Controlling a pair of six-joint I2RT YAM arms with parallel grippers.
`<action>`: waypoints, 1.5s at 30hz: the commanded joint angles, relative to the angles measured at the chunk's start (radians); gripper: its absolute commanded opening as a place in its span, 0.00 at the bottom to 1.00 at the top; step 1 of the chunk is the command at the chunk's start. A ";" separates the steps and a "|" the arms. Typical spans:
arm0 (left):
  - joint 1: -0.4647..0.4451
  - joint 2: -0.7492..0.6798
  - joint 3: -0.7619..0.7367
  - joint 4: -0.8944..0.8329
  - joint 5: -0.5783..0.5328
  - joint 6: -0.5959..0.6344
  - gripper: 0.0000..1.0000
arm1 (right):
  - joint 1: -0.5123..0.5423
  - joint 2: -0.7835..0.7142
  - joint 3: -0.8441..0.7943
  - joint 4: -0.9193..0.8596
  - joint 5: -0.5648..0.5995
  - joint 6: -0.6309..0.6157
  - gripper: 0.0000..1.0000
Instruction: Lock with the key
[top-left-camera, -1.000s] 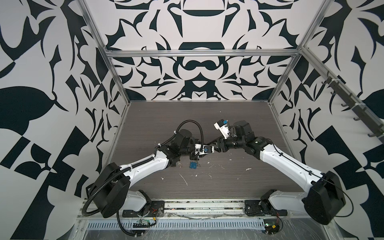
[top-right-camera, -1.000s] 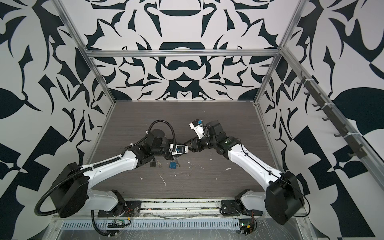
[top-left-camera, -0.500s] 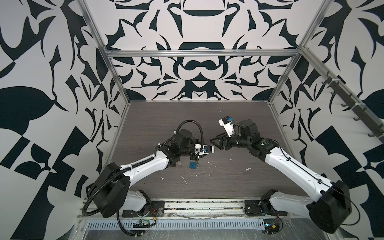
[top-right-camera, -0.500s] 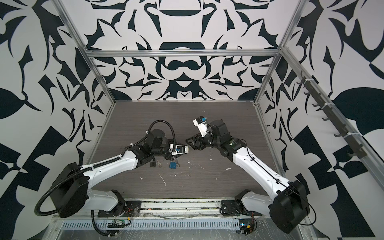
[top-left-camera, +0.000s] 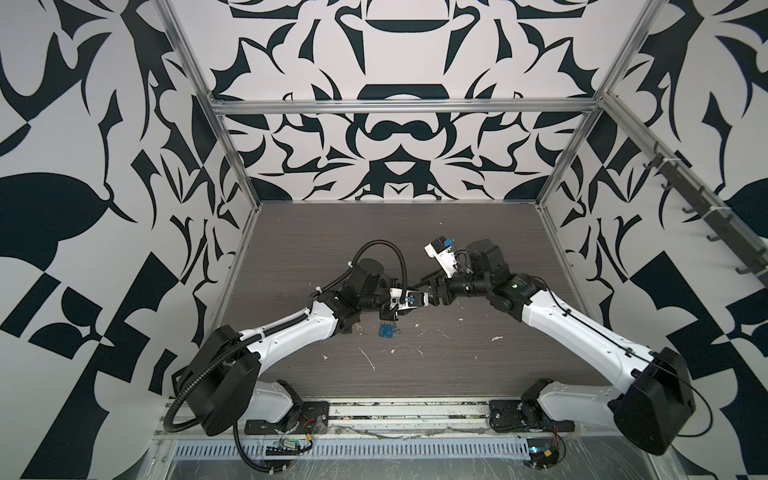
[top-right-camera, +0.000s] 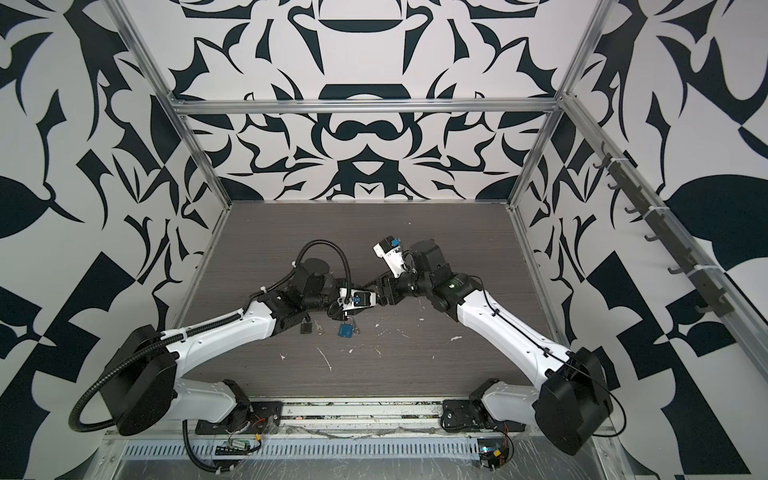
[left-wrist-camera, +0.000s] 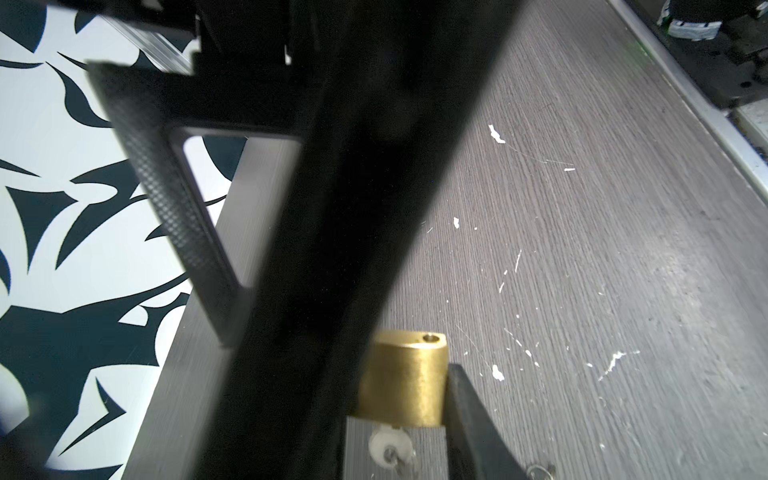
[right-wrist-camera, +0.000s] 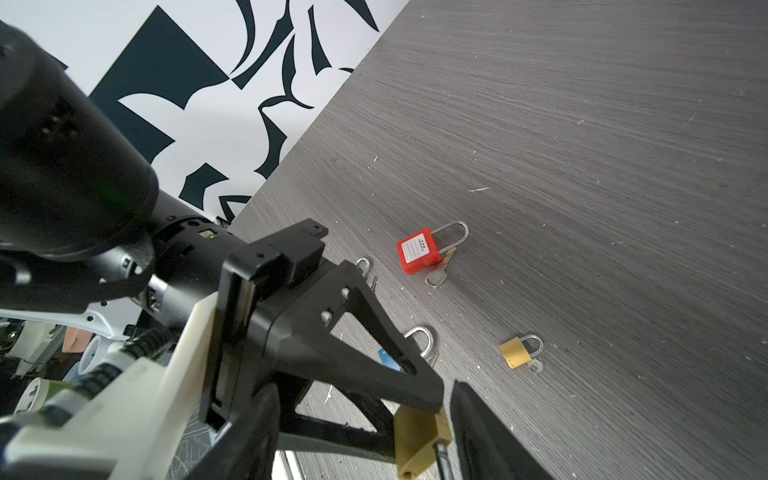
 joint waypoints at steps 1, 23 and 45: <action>-0.002 -0.015 0.029 -0.001 0.021 0.018 0.00 | 0.003 -0.029 -0.017 0.009 0.055 -0.028 0.68; -0.002 -0.011 0.030 0.034 -0.008 -0.013 0.00 | 0.003 -0.087 -0.069 -0.063 0.060 -0.043 0.48; -0.005 0.002 0.001 0.127 -0.098 -0.010 0.00 | 0.003 -0.094 -0.079 -0.055 0.104 0.010 0.25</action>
